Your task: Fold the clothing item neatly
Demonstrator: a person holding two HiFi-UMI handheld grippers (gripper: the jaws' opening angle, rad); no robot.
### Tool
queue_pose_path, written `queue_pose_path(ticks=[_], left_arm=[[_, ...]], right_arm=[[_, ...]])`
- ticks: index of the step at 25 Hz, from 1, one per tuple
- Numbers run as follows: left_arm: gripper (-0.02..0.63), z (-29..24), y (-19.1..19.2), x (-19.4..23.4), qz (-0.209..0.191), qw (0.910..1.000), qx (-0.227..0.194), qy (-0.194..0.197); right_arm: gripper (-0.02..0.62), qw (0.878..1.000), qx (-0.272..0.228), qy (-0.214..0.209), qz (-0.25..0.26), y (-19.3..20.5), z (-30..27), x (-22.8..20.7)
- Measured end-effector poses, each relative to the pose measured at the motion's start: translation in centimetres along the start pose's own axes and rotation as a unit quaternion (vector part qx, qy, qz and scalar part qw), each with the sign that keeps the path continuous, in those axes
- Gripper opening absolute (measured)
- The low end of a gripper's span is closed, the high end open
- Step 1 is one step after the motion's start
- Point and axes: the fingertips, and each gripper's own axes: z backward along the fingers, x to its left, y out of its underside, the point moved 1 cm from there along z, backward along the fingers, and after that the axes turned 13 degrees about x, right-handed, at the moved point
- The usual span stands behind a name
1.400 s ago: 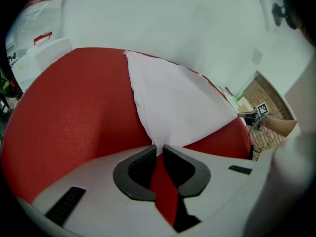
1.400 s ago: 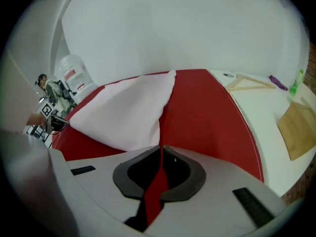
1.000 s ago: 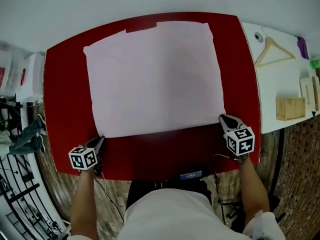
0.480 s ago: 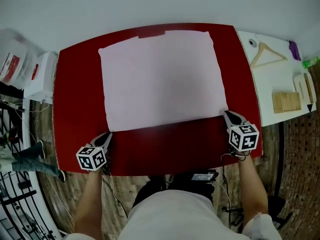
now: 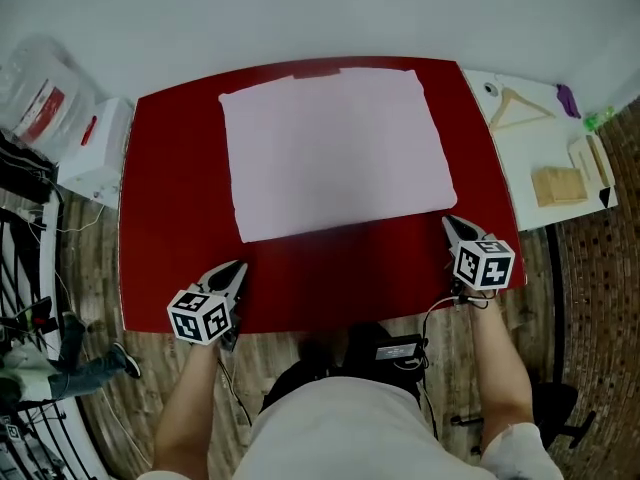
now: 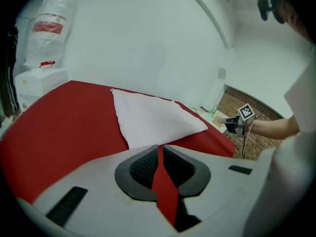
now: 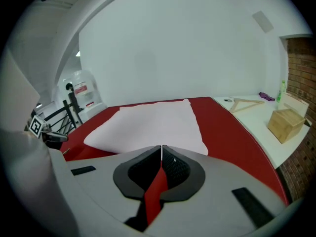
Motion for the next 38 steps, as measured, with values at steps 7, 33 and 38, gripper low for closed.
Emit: queue_pose_path(ticks=[7, 33, 38], left_arm=[[0.028, 2.1, -0.2, -1.8, -0.01, 0.999, -0.037, 0.022], [0.028, 10.5, 3.4, -14.4, -0.058, 0.9867, -0.105, 0.109], [0.026, 11.9, 3.7, -17.8, -0.052, 0.9848, -0.12, 0.115]], right_arm=[[0.02, 0.999, -0.029, -0.008, 0.024, 0.1, 2.8, 2.4], [0.02, 0.99, -0.085, -0.059, 0.1, 4.4, 15.5, 14.9], [0.02, 0.986, -0.077, -0.094, 0.117, 4.5, 16.6, 15.9]])
